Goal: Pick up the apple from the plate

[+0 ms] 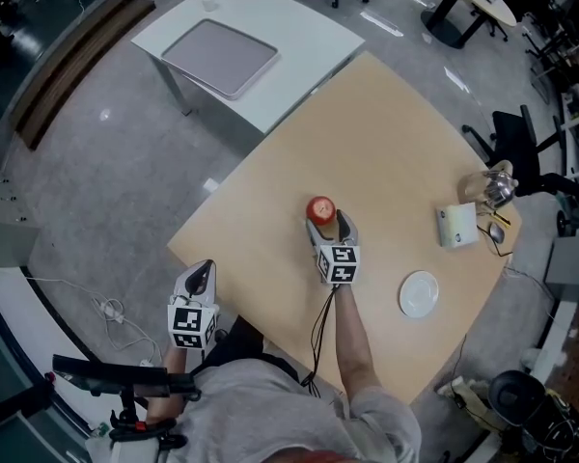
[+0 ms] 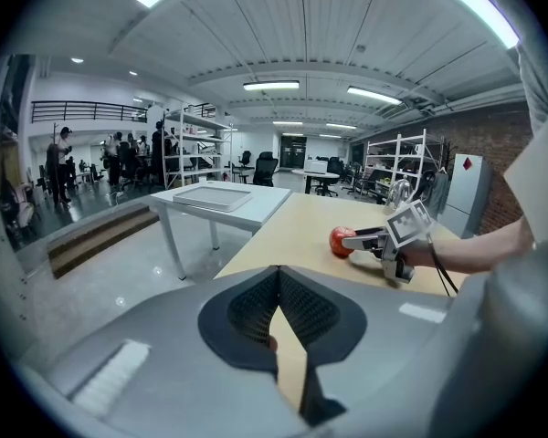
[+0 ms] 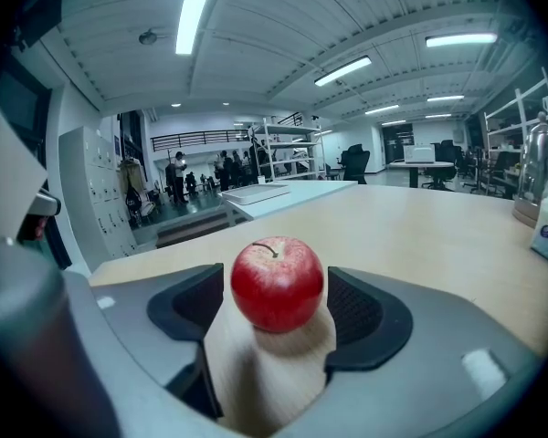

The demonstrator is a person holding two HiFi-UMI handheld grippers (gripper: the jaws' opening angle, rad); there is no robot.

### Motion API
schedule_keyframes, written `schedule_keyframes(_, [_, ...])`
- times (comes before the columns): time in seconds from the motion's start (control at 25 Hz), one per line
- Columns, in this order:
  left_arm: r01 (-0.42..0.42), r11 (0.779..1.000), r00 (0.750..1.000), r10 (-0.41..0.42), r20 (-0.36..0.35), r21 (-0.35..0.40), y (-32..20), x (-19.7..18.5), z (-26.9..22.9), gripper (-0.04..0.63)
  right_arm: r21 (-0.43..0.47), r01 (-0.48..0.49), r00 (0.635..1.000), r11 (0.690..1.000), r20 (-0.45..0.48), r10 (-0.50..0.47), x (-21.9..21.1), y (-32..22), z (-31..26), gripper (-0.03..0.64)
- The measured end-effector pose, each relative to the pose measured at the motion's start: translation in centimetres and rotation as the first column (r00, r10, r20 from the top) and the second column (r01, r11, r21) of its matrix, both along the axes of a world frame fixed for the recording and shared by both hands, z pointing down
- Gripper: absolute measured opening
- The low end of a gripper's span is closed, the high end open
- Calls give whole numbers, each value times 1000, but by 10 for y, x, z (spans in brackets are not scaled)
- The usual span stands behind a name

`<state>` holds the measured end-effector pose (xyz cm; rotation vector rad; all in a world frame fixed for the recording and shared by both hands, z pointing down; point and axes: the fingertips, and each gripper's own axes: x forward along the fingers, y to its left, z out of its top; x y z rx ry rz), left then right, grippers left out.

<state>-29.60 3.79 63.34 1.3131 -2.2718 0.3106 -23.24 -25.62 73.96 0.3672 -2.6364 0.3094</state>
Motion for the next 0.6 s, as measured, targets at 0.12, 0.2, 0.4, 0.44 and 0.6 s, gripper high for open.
schedule_keyframes(0.12, [-7, 1000, 1000, 7, -2, 6, -2, 1, 1, 18, 3, -2, 1000, 1000, 10, 2, -2, -1, -3, 353])
schedule_keyframes(0.2, [-10, 1000, 1000, 10, 0, 12, -4, 1, 0, 18, 9, -1, 1000, 1000, 13, 1, -2, -2, -5, 353])
schedule_keyframes(0.4, [-15, 1000, 1000, 15, 10, 27, -1, 3, -8, 18, 15, -16, 999, 1000, 32, 16, 3, 0, -20, 353])
schedule_keyframes(0.44, [-17, 999, 1000, 17, 10, 29, -1, 3, -8, 20, 16, -21, 999, 1000, 37, 21, 3, 0, -22, 353])
schedule_keyframes(0.6, [-33, 998, 999, 32, 12, 50, -7, 3, -7, 18, 37, -40, 998, 999, 49, 38, 8, -3, -29, 351])
